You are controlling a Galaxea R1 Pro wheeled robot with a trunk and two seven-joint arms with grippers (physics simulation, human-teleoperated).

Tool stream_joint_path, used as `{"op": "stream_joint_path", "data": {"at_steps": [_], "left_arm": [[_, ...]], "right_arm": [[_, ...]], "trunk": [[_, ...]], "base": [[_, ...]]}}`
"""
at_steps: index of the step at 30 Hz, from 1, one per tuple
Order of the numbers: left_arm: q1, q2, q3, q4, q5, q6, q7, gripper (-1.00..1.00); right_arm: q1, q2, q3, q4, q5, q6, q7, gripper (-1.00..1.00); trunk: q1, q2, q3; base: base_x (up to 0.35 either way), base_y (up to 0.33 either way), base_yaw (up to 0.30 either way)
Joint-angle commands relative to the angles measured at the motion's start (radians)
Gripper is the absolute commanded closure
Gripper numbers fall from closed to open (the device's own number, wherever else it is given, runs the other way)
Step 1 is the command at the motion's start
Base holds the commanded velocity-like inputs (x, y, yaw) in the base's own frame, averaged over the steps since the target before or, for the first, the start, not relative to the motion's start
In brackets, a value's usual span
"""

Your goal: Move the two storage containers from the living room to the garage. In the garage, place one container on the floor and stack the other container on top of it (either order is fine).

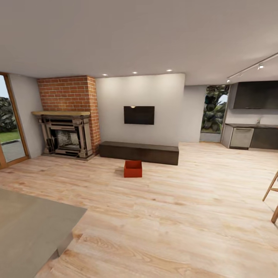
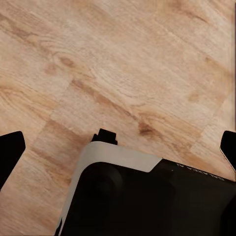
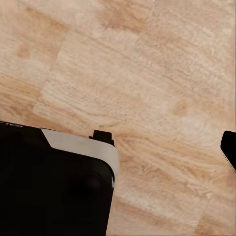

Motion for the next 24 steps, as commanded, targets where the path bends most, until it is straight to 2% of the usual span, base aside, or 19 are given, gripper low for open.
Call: {"op": "stream_joint_path", "data": {"at_steps": [1,24], "left_arm": [[-0.001,0.000,-0.008,0.000,0.008,0.000,0.002,-1.00],[-0.001,0.000,-0.008,0.000,0.008,0.000,0.002,-1.00]], "right_arm": [[-0.001,0.000,0.005,0.003,0.004,-0.004,-0.004,-1.00],[-0.001,0.000,0.005,0.003,0.004,-0.003,-0.005,-1.00]], "trunk": [[0.001,-0.001,-0.002],[0.001,-0.001,-0.002]], "base": [[0.323,0.000,0.000],[0.323,0.000,0.000]]}}
